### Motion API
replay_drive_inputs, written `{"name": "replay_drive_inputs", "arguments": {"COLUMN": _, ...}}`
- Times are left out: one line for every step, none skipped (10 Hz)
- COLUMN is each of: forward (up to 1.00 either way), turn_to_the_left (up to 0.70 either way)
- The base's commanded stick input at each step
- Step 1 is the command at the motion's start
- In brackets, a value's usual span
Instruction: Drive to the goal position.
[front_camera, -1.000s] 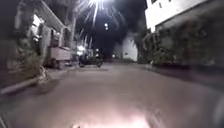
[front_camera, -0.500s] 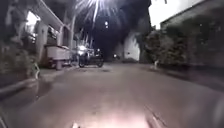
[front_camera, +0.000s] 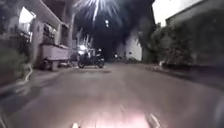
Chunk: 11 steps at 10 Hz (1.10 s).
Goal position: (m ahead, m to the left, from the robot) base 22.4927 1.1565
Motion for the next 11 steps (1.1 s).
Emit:
{"name": "replay_drive_inputs", "arguments": {"forward": 1.0, "turn_to_the_left": 0.0}}
{"name": "replay_drive_inputs", "arguments": {"forward": 1.0, "turn_to_the_left": 0.0}}
{"name": "replay_drive_inputs", "arguments": {"forward": 1.0, "turn_to_the_left": 0.0}}
{"name": "replay_drive_inputs", "arguments": {"forward": 1.0, "turn_to_the_left": 0.0}}
{"name": "replay_drive_inputs", "arguments": {"forward": 1.0, "turn_to_the_left": 0.0}}
{"name": "replay_drive_inputs", "arguments": {"forward": 1.0, "turn_to_the_left": 0.0}}
{"name": "replay_drive_inputs", "arguments": {"forward": 1.0, "turn_to_the_left": 0.0}}
{"name": "replay_drive_inputs", "arguments": {"forward": 1.0, "turn_to_the_left": 0.0}}
{"name": "replay_drive_inputs", "arguments": {"forward": 1.0, "turn_to_the_left": -0.06}}
{"name": "replay_drive_inputs", "arguments": {"forward": 1.0, "turn_to_the_left": -0.2}}
{"name": "replay_drive_inputs", "arguments": {"forward": 1.0, "turn_to_the_left": -0.27}}
